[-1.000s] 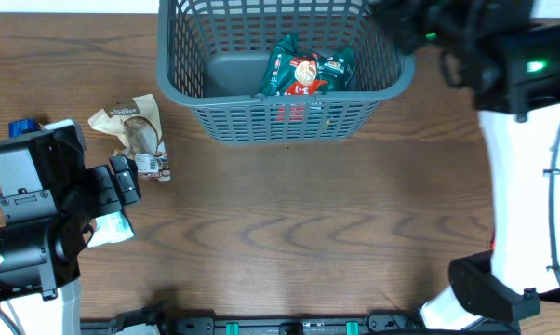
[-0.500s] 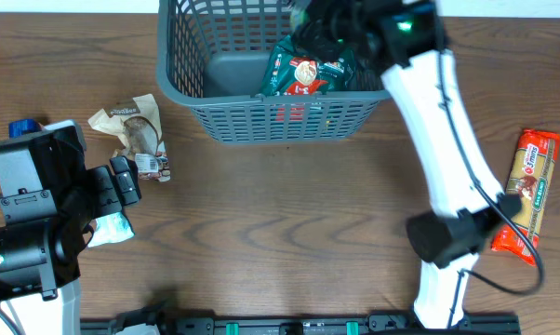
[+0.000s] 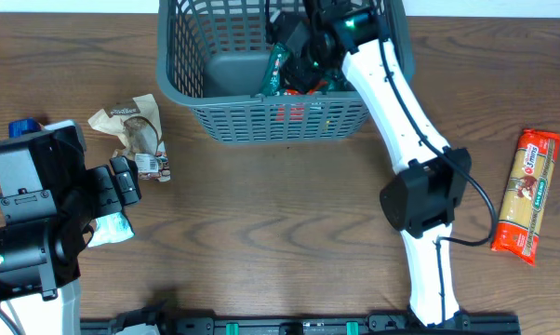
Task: Pack container
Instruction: 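Carry the jar into the basket and release it, then move the right gripper to the red spaghetti pack and grasp it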
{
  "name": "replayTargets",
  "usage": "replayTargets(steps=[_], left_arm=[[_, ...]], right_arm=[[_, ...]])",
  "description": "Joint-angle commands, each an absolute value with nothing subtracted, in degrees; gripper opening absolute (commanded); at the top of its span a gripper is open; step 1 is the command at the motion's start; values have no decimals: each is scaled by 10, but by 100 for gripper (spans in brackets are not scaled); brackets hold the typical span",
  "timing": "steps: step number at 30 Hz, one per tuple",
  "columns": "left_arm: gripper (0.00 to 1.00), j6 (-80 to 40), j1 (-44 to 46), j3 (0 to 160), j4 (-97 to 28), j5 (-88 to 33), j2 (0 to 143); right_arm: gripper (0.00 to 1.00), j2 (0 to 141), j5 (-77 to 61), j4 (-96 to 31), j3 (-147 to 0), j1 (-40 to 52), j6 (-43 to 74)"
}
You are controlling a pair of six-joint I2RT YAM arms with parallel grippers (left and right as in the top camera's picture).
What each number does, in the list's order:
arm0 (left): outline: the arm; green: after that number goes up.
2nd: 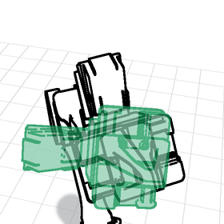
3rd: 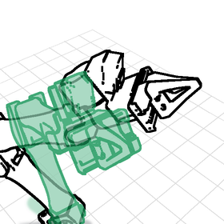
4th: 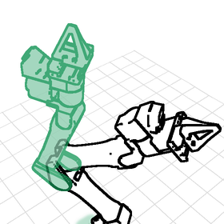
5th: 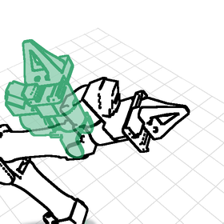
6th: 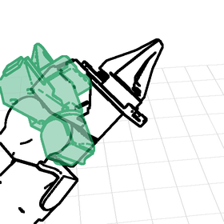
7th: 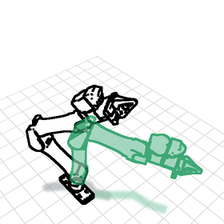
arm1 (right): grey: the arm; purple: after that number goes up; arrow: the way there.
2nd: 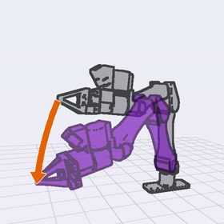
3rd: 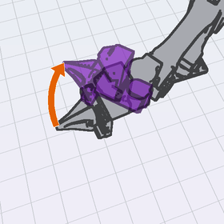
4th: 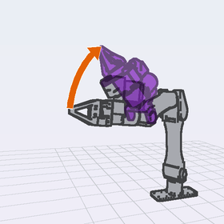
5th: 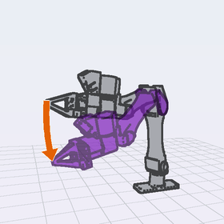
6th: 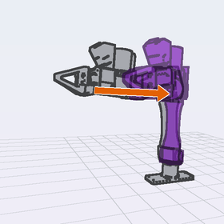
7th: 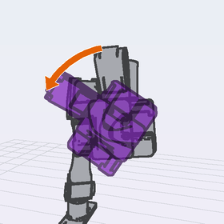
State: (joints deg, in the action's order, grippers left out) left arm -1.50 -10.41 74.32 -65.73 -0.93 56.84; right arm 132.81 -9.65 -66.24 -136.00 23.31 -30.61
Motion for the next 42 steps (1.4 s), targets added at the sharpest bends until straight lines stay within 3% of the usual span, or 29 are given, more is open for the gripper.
replayTargets(steps=[1,6,15,20,24,28,35,42], left_arm=[[98,-11,-107,747,-659,-9,567],[99,-11,-107,747,-659,-9,567],[99,-11,-107,747,-659,-9,567],[99,-11,-107,747,-659,-9,567],[99,-11,-107,747,-659,-9,567],[99,-11,-107,747,-659,-9,567],[99,-11,-107,747,-659,-9,567],[99,-11,-107,747,-661,-9,567]], right_arm=[[56,1325,-110,-667,-1368,234,-292],[74,1308,-110,-665,-1369,234,-275],[92,1199,-100,-655,-1444,205,-205],[96,1131,20,-682,-1462,129,5],[99,1093,91,-797,-1462,23,188],[99,1078,95,-915,-1462,-94,264],[99,1063,62,-973,-1406,-246,227],[99,1031,56,-967,-1193,-367,147]])
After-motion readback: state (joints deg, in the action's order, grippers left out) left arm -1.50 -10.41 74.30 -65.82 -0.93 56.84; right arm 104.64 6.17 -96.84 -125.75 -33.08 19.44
